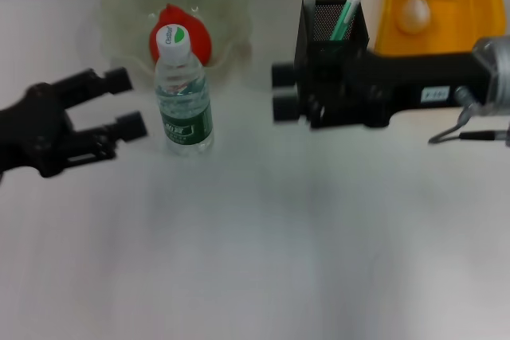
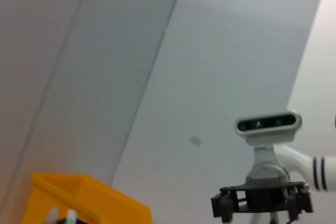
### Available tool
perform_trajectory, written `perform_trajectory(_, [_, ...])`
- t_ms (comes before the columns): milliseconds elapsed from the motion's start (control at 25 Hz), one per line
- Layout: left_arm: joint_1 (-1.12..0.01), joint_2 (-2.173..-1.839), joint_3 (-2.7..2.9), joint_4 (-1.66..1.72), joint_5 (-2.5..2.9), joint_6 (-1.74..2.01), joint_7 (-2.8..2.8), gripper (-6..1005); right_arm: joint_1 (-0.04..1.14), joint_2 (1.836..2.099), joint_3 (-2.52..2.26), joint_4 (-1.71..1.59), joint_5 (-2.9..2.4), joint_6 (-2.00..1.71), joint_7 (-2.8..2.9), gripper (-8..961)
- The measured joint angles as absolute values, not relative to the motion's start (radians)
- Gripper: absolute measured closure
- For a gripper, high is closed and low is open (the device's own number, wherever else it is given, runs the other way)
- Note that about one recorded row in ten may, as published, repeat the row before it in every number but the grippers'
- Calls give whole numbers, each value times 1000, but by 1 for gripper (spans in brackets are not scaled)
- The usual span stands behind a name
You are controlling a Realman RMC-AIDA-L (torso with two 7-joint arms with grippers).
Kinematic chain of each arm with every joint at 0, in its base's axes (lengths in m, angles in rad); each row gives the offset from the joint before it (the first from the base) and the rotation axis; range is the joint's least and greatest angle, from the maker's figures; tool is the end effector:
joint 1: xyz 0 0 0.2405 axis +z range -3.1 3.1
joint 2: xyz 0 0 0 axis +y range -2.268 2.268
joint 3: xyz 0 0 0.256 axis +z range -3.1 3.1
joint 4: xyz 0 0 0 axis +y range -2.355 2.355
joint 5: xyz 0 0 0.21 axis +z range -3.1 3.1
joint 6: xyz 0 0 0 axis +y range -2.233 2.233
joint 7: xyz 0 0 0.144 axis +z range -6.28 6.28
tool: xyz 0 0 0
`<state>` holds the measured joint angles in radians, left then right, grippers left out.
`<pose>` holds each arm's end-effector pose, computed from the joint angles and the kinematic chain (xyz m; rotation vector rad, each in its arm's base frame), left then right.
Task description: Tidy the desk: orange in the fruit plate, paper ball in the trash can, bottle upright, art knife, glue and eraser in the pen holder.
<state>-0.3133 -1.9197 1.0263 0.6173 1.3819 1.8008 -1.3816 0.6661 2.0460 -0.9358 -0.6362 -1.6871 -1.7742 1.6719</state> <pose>-0.2723 0.2747 0.0585 -2.6484 -0.6032 -1.2009 0.1688 0.3349 0.0018 2.7502 -0.6372 -1.0086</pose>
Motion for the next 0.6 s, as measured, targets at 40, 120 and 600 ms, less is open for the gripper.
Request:
perform_trajectory(40, [-320, -1926, 1026, 619, 1396, 1798, -1379, 159, 682, 2055, -937, -635, -1743, -1780, 1682, 244])
perform_trajectory(120, [-329, -1938, 1026, 620, 1416, 1783, -1374, 159, 686, 2061, -936, -634, -1767, -1778, 1684, 244])
perform_trajectory(600, [-337, -1958, 1030, 613, 1447, 1760, -1373, 162, 675, 2069, -929, -637, -1808, -1766, 1666, 244])
